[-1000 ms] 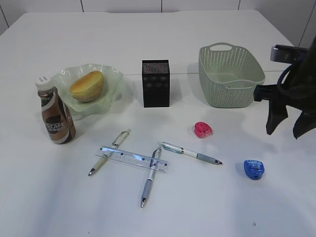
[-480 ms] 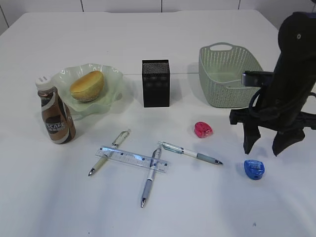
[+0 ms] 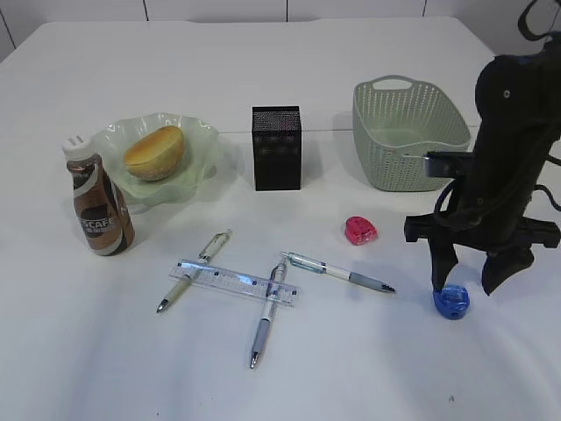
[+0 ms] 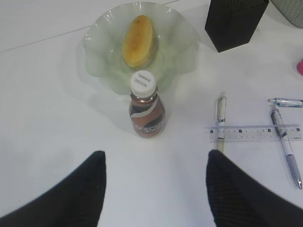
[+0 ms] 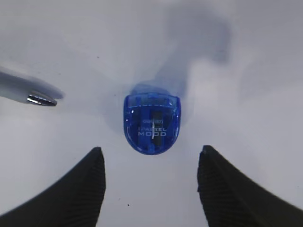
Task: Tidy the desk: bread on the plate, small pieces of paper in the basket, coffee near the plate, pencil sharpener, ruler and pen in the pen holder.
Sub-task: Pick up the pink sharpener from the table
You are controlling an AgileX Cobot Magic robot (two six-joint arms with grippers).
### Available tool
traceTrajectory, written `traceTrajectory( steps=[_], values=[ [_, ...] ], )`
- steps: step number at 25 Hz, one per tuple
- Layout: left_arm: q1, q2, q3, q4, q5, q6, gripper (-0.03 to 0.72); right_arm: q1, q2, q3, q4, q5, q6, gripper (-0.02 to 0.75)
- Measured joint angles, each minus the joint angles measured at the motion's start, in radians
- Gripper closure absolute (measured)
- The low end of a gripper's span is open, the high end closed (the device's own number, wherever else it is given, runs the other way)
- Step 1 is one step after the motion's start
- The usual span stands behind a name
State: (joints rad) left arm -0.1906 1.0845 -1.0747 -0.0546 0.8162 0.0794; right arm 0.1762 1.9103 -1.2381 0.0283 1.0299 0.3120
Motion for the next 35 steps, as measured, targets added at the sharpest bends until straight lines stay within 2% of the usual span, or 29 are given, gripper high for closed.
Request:
traceTrajectory(
  steps=[12, 35],
  values=[
    [0.0, 0.0, 0.0, 0.002, 0.0, 0.0, 0.221, 0.0, 0.031, 0.0, 0.004, -0.067, 0.0, 0.251],
    [0.0, 0.0, 0.0, 0.037, 0.0, 0.0, 0.222, 0.0, 0.079, 0.0, 0.007, -0.057, 0.0, 0.251]
  ],
)
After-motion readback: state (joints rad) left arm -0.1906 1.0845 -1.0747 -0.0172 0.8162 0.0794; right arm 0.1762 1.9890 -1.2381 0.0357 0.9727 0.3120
